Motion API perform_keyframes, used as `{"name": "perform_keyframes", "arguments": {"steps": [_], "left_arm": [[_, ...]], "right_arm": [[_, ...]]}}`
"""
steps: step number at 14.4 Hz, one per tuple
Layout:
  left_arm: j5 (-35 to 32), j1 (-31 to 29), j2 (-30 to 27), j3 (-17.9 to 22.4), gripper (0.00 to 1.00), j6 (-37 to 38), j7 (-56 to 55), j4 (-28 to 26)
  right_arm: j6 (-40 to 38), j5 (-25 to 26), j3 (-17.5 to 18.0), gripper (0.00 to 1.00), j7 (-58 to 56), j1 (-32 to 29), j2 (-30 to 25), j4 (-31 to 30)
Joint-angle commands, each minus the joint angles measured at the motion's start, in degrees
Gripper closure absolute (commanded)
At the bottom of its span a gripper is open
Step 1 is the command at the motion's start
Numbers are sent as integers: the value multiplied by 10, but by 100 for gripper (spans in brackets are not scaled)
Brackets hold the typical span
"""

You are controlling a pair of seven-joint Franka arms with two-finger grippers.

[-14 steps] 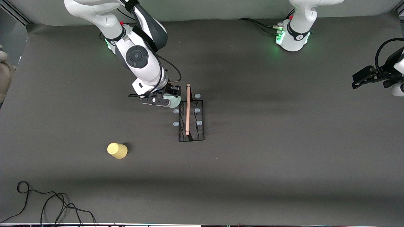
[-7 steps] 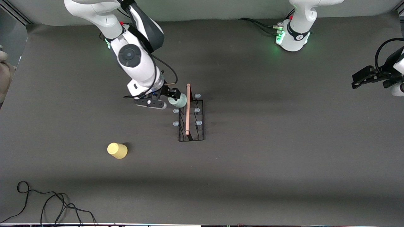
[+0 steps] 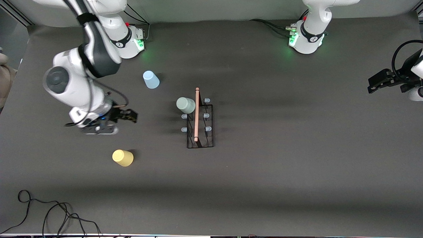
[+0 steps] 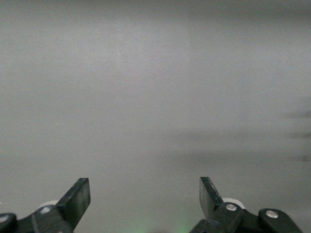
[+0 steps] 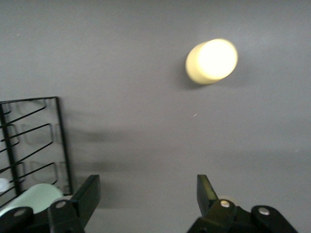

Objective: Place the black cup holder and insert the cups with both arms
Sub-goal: 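Open the right gripper and move it toward the yellow cup, then grasp the yellow cup with the right gripper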

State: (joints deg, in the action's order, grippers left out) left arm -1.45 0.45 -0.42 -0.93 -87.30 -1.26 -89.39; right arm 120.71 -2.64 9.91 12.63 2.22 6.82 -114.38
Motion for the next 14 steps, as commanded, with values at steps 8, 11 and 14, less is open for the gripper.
{"name": "perform_keyframes", "arguments": {"steps": [8,11,14], "left_arm": [[-2,7,0,6,0,2,7,4],[-3,8,0,6,0,3,7,4],[-3,7,0,6,0,4,7,4]], "right_arm": [[162,75,-20,11,-119,-50,124,-3],[181,78,-21,11,-119,-54,160,25],[233,79,-25,11,-119,-54,194,31]]}}
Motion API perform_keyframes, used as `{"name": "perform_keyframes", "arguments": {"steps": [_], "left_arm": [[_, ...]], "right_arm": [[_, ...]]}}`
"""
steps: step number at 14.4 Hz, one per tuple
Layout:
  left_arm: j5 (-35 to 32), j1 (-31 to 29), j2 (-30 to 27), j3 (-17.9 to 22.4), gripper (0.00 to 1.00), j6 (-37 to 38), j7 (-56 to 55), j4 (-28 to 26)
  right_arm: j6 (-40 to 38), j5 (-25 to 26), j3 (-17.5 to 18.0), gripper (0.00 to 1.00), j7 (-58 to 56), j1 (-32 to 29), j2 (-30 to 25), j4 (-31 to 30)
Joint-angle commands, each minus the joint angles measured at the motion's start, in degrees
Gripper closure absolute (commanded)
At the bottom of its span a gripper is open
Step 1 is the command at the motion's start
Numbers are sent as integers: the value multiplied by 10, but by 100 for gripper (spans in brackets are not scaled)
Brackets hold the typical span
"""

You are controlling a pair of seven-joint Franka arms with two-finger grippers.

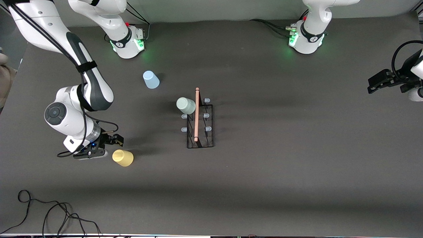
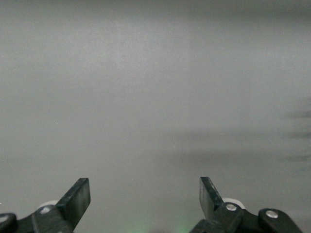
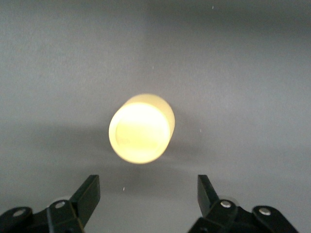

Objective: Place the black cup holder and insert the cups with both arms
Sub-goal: 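Grasp the yellow cup with the right gripper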

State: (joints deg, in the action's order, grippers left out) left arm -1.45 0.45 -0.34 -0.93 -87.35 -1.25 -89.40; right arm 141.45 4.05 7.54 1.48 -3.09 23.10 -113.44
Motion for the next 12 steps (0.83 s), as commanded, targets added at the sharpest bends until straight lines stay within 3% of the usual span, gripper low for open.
{"name": "perform_keyframes", "arguments": {"steps": [1,7,10,12], "left_arm": [[-3,8,-1,6,0,4,7,5],[-3,7,-1,6,0,3,7,5],[-3,7,-1,6,0,2,7,5],[-3,9,-1,6,0,2,7,5]], "right_arm": [[34,11,-7,10,-7,0,40,28],[86,0,-9,11,5,8,69,30],[91,-54,-8,11,3,15,72,31],[88,-55,-8,11,5,18,69,35]]}}
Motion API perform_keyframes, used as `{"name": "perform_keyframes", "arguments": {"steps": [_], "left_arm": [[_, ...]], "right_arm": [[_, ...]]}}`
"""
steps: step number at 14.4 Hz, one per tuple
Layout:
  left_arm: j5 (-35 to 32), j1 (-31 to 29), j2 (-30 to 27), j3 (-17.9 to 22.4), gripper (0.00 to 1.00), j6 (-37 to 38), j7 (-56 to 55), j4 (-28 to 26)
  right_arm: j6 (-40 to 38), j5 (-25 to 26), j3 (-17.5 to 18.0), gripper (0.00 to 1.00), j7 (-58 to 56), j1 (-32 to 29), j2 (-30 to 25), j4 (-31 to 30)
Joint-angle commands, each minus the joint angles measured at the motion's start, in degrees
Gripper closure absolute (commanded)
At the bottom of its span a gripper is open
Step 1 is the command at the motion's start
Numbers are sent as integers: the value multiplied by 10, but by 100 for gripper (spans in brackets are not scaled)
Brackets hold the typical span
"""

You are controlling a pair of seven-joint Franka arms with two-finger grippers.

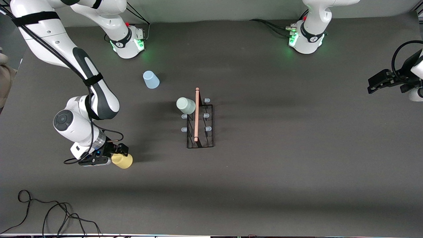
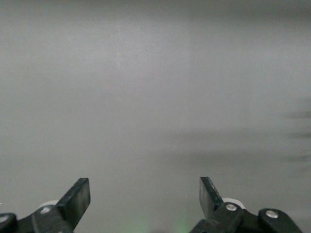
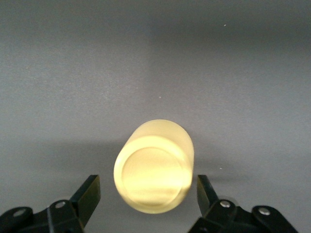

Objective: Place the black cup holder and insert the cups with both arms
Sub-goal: 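Grasp the yellow cup with the right gripper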

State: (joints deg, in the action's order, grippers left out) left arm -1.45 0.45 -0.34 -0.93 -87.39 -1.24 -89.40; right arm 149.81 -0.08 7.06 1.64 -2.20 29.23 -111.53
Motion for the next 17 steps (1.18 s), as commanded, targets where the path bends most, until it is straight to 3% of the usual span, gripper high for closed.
{"name": "perform_keyframes", "arguments": {"steps": [1,3,5,10,13,17], "left_arm": [[-3,9,-2,6,0,2,7,5],[-3,10,-1,6,0,2,7,6],[-3,10,-2,5,0,3,7,7],[-3,10,-2,5,0,6,7,10],[-2,10,-1,5,0,8,7,10],[-2,13,-1,4,0,7,6,10]], "right_arm": [[5,-13,-3,11,1,8,6,17],[6,-13,-3,11,-4,9,7,17],[7,-12,-4,18,-6,8,9,17],[6,-7,-7,69,-8,10,9,24],[-7,-14,-5,70,16,32,-17,28],[-85,-14,-4,70,158,103,-53,74]]}}
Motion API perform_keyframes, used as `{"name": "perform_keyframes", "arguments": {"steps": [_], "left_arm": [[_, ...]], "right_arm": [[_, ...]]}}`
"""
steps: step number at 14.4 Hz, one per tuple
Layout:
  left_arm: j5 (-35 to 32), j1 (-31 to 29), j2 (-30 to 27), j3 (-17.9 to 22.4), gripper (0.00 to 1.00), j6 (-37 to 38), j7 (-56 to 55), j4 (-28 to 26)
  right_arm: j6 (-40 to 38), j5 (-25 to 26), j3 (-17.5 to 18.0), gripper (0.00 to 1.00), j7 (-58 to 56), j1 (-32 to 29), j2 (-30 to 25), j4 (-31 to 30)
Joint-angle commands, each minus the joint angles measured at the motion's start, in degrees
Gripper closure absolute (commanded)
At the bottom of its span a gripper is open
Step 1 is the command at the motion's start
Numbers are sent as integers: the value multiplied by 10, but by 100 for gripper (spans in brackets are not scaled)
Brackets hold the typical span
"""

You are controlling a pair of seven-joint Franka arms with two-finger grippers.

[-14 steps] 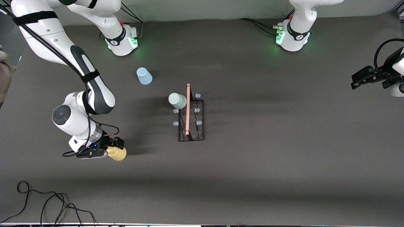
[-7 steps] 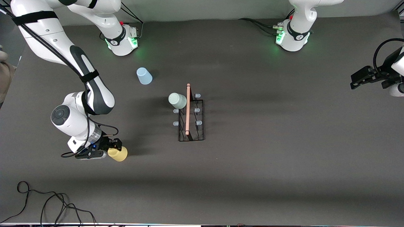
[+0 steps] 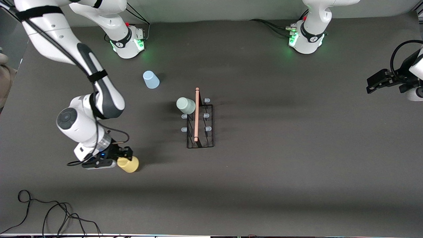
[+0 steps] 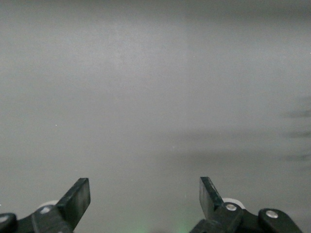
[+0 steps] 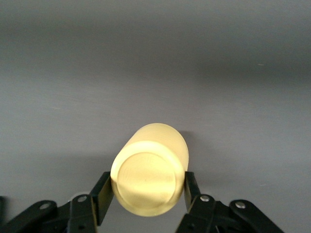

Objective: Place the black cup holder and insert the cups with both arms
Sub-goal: 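Carry the yellow cup onto a rack peg with the right gripper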

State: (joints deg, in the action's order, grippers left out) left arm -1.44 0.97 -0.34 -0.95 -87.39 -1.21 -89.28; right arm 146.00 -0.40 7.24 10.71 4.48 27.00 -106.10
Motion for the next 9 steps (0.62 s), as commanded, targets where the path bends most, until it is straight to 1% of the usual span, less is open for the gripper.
{"name": "perform_keyframes", "arguments": {"steps": [1,3,5,7,8,9], "left_arm": [[-2,7,-1,4,0,6,6,10],[-1,9,-2,3,0,6,6,10],[-1,10,-2,3,0,6,6,10],[-1,8,-1,3,0,6,6,12],[-1,8,-1,3,0,5,6,12],[-1,9,-1,3,0,6,6,12]], "right_arm": [[-74,-11,-3,70,102,45,-38,34],[-108,-11,16,69,147,54,-52,52],[-118,-11,33,69,182,55,-73,51],[-160,-13,38,69,184,55,-91,53],[-179,-27,47,69,191,55,-97,54],[-184,-37,66,69,195,55,-97,54]]}}
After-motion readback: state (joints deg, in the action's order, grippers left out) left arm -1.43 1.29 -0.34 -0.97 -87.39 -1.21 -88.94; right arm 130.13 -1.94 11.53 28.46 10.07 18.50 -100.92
